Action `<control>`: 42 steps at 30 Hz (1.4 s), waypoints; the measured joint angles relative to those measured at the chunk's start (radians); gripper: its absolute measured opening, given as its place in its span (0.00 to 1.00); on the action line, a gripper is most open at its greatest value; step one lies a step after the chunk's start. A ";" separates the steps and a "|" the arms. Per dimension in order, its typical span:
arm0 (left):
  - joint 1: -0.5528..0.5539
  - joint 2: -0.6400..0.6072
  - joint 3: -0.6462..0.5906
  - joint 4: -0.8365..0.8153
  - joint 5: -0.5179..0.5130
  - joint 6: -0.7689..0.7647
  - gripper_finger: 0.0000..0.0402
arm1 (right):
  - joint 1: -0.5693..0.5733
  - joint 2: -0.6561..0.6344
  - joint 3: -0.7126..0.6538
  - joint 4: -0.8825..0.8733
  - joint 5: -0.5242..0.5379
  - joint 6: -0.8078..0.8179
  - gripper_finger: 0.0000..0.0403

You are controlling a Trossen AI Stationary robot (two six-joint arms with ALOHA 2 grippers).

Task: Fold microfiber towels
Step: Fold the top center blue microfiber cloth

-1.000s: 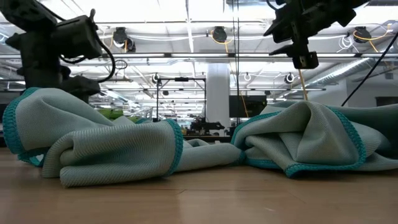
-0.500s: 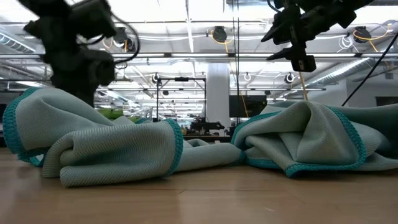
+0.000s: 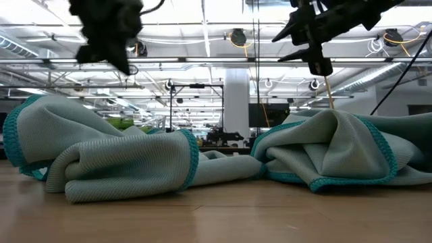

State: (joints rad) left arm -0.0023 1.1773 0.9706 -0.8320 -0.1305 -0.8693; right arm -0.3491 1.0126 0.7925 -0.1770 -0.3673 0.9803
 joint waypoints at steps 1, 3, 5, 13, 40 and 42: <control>0.007 0.000 -0.005 -0.046 0.008 -0.042 0.02 | 0.006 0.000 0.000 0.003 0.000 0.002 0.45; 0.027 0.001 -0.032 -0.110 0.080 -0.116 0.06 | 0.019 0.000 0.000 0.002 0.000 0.003 0.45; 0.047 0.001 -0.075 -0.109 0.182 -0.165 0.10 | 0.032 0.000 0.000 0.001 0.000 0.003 0.45; 0.087 0.001 -0.284 0.077 0.305 -0.334 0.41 | 0.079 0.000 0.000 0.001 -0.001 0.029 0.45; 0.111 0.001 -0.340 0.258 0.096 -0.050 0.01 | 0.128 0.000 0.000 0.004 0.056 0.138 0.45; 0.104 0.001 -0.255 0.190 0.076 0.054 0.01 | 0.128 0.000 0.000 0.011 0.068 0.139 0.45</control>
State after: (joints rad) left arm 0.1019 1.1782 0.7157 -0.6423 -0.0546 -0.8155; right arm -0.2214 1.0122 0.7929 -0.1658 -0.2993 1.1191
